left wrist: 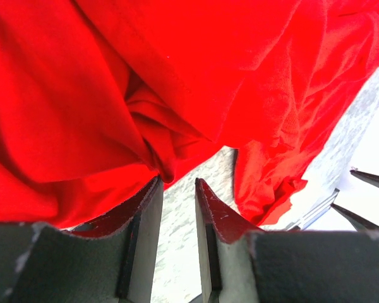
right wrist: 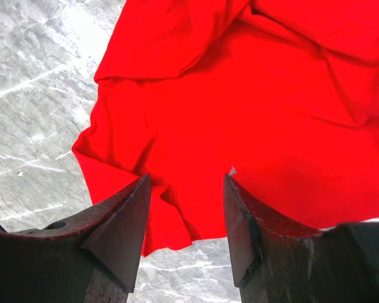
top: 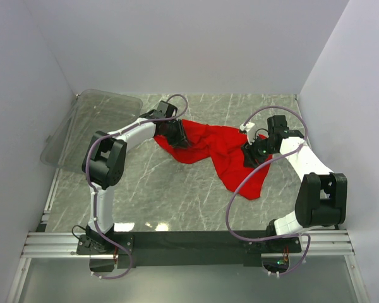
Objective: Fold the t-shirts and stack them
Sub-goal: Flatten the tshirt out
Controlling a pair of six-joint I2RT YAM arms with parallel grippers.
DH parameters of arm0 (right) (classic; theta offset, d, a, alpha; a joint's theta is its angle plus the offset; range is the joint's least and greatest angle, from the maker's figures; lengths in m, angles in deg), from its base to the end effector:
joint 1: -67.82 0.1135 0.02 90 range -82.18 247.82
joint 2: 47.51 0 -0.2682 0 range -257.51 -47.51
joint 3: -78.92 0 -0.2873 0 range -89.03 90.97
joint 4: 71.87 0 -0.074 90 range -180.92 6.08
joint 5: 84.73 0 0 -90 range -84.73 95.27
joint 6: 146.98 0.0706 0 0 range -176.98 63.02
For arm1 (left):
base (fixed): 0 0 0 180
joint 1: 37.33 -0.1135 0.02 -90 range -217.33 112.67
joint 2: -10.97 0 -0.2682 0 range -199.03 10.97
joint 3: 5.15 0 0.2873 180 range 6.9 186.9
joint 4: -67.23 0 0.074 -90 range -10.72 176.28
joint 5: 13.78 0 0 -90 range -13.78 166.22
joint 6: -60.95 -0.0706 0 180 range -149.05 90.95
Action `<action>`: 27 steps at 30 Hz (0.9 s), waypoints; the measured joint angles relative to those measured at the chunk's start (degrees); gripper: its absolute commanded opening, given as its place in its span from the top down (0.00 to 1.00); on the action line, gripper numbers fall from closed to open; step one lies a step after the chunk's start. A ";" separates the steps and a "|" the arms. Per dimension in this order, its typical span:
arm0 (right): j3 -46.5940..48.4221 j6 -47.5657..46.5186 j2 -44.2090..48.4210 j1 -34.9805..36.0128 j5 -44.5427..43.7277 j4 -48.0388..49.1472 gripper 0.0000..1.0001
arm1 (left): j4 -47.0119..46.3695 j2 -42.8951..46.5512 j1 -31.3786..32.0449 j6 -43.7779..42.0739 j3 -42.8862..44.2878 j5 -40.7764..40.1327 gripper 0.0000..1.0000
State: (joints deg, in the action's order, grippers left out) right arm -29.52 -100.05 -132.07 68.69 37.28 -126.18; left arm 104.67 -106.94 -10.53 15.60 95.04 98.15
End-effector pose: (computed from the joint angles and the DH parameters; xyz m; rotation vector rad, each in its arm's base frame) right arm 0.3255 0.0424 0.1924 -1.0837 2.2963 0.4953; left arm 0.4334 -0.2485 0.1486 -0.2584 2.7103 -0.9253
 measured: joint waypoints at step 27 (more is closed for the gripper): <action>-2.21 -2.40 1.16 -0.02 -1.05 -1.14 0.43 | -2.14 -0.07 -0.63 -0.22 -0.90 -1.90 0.99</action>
State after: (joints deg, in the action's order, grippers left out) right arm -31.73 -102.45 -130.91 68.66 36.23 -127.32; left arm 102.52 -107.01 -11.16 15.38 94.14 96.25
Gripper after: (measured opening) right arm 0.565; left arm 0.023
